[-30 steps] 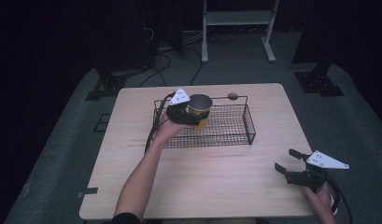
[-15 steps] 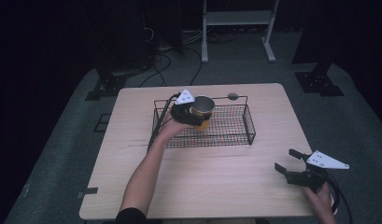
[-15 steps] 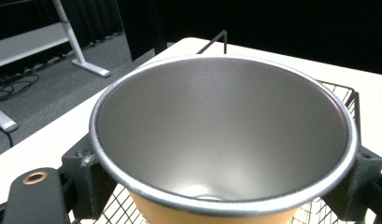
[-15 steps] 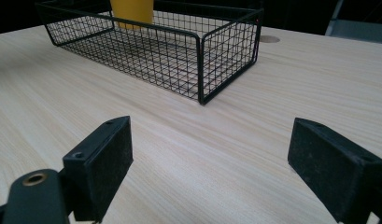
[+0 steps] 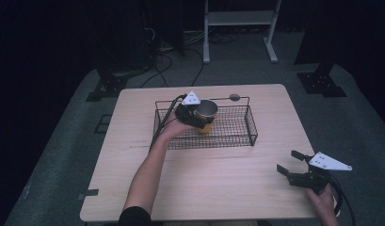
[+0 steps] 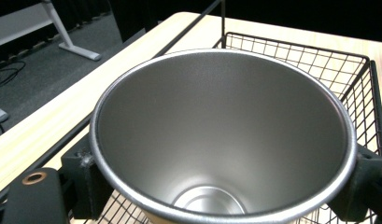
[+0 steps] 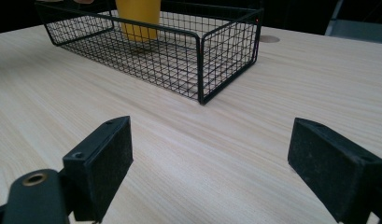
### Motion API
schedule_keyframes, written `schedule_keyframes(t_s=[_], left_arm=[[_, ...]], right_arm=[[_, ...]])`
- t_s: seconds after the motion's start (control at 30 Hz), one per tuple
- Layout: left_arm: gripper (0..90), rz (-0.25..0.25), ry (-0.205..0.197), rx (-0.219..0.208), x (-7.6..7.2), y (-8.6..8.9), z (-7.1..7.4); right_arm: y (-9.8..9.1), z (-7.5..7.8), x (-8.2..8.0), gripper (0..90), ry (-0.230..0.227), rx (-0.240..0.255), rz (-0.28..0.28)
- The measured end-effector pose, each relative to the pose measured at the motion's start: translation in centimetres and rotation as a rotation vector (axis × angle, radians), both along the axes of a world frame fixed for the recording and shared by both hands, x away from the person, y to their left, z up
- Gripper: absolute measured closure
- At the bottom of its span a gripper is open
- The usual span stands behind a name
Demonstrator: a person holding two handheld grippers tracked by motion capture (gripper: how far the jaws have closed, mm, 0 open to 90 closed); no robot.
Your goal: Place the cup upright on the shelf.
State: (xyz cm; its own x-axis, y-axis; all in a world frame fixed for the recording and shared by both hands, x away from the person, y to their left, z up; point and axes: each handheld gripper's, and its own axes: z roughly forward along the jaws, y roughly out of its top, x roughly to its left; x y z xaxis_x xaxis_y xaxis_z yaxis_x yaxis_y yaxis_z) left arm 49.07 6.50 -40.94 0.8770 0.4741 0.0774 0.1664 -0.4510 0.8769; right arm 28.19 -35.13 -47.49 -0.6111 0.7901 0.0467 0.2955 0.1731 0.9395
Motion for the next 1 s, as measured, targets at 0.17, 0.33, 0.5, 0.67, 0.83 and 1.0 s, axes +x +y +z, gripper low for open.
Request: schedule_keyframes(t_s=[0.17,0.33,0.5,0.67,0.83,1.0], left_arm=[[12.1,-0.018,0.022,0.050,0.22,-0.29,-0.48],[11.9,-0.020,0.037,0.066,0.38,-0.19,-0.90],[11.8,-0.023,0.032,0.090,0.35,-0.08,-0.83],[10.7,-0.023,0.036,0.096,0.31,0.01,-0.83],[9.5,-0.019,0.036,0.095,0.34,0.16,-0.74],[5.4,-0.002,0.036,0.092,0.30,0.22,-0.62]], right_arm=[[0.00,0.00,-0.01,13.0,-0.001,0.001,0.000],[-0.01,0.00,-0.01,13.0,-0.001,0.001,0.000],[0.00,0.00,0.00,13.0,-0.001,-0.001,0.000],[0.00,0.00,-0.02,13.0,0.000,-0.001,0.001],[0.01,-0.01,-0.03,13.0,-0.001,-0.002,0.002],[-0.04,-0.02,-0.06,13.0,-0.003,0.000,0.007]])
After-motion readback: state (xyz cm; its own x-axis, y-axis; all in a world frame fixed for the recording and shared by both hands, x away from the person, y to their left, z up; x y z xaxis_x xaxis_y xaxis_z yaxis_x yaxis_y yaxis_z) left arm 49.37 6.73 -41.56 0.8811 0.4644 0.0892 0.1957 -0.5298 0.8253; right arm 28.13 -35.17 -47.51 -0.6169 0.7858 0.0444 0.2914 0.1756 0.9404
